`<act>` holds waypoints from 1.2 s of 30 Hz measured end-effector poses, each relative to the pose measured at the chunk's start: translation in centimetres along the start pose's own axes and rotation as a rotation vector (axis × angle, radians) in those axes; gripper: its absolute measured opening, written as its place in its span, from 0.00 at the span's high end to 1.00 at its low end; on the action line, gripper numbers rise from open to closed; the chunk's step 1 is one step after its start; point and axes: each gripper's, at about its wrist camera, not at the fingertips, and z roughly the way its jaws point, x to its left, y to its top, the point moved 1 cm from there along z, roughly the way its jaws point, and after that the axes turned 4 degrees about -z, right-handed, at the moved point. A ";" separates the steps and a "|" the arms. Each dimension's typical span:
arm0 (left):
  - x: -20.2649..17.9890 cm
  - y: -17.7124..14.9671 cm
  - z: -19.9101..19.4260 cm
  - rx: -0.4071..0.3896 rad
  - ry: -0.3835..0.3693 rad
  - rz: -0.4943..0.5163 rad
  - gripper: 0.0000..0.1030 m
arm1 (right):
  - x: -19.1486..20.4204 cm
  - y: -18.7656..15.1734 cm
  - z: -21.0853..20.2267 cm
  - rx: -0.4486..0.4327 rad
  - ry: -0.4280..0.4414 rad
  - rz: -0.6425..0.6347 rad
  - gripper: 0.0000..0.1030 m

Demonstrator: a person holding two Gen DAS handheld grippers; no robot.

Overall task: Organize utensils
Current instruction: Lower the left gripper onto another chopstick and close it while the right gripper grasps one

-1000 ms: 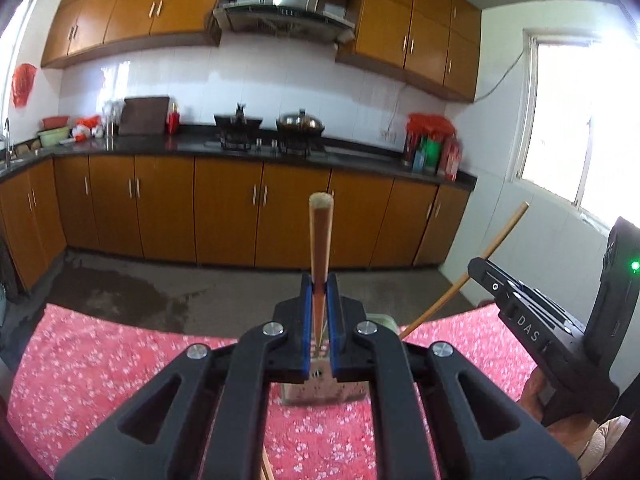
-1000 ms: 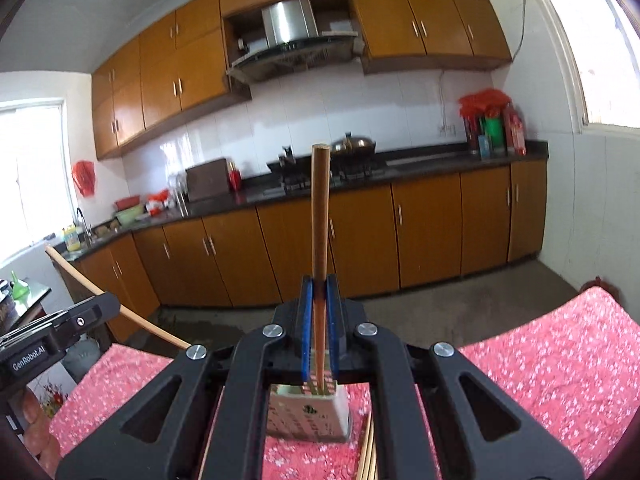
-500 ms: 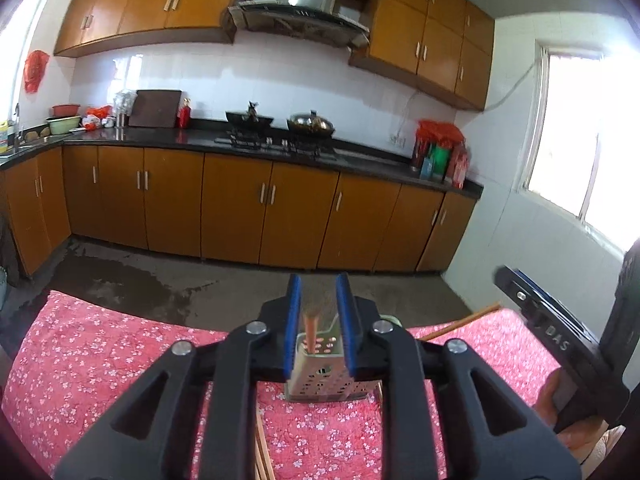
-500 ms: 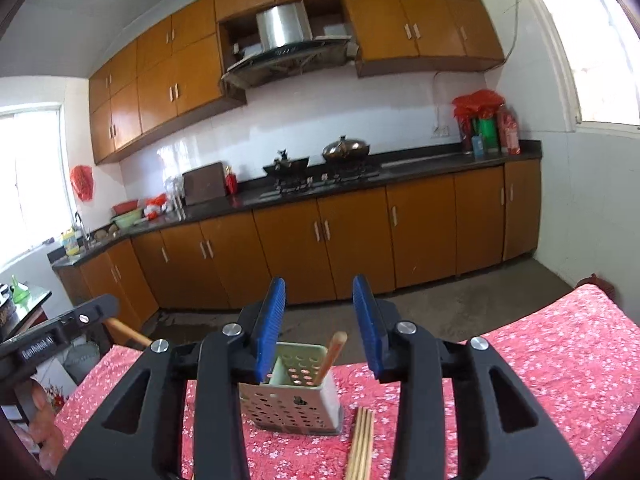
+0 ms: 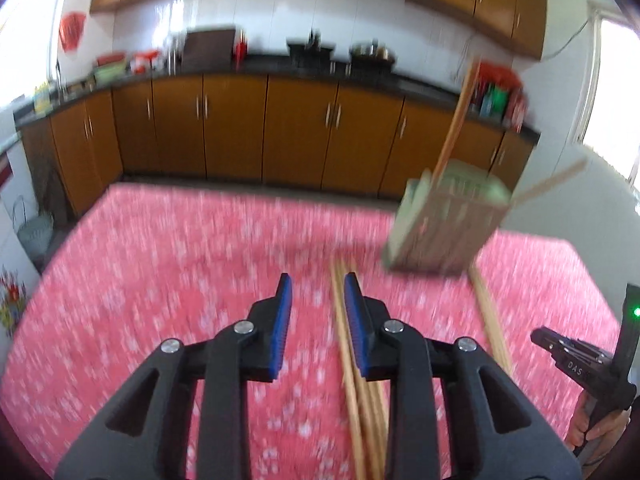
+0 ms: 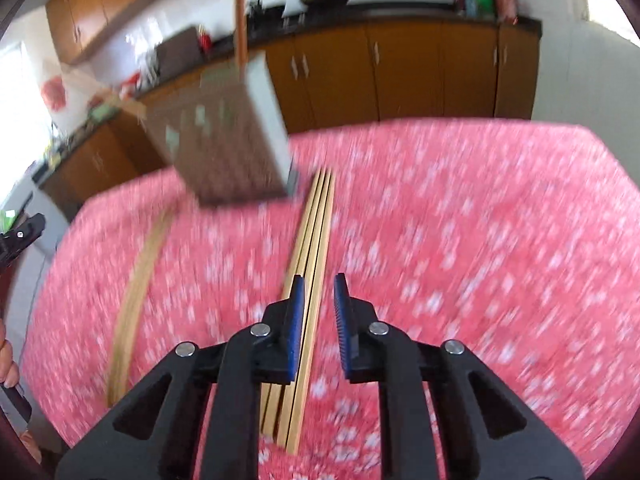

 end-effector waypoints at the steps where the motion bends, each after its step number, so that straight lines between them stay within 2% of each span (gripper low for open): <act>1: 0.2 -0.9 0.6 0.025 0.000 0.001 0.73 | 0.3 -0.6 0.6 0.021 0.001 -0.001 0.84; 5: 0.2 -3.8 2.3 0.104 -0.005 0.016 0.73 | 1.1 -1.6 2.1 0.074 -0.004 -0.013 0.85; 8: -0.2 -5.3 3.4 0.141 -0.010 0.034 0.73 | 1.3 -1.9 2.4 0.072 -0.023 -0.032 0.86; 11: -0.4 -5.9 3.8 0.163 -0.020 0.042 0.73 | 1.2 -1.9 2.8 0.079 -0.042 -0.047 0.89; 12: -0.6 -6.1 4.0 0.170 -0.026 0.043 0.74 | 1.2 -1.9 3.2 0.086 -0.077 -0.061 0.92; 16: -0.8 -7.0 4.5 0.199 -0.049 0.039 0.79 | 0.5 -1.6 3.8 0.068 -0.175 -0.052 0.92; 22: -1.2 -8.0 4.8 0.226 -0.066 0.054 0.85 | -0.9 -1.6 3.6 0.059 -0.176 -0.016 0.92; 30: -2.1 -8.6 5.3 0.227 -0.015 0.105 0.86 | -0.9 -1.9 3.0 0.054 -0.165 -0.031 0.92; 31: -2.1 -8.6 5.6 0.232 0.007 0.110 0.91 | -0.8 -2.1 2.9 0.051 -0.165 -0.036 0.92; 36: -0.3 -7.3 6.8 0.221 0.067 0.091 0.91 | -1.0 -2.1 2.9 0.040 -0.189 -0.057 0.92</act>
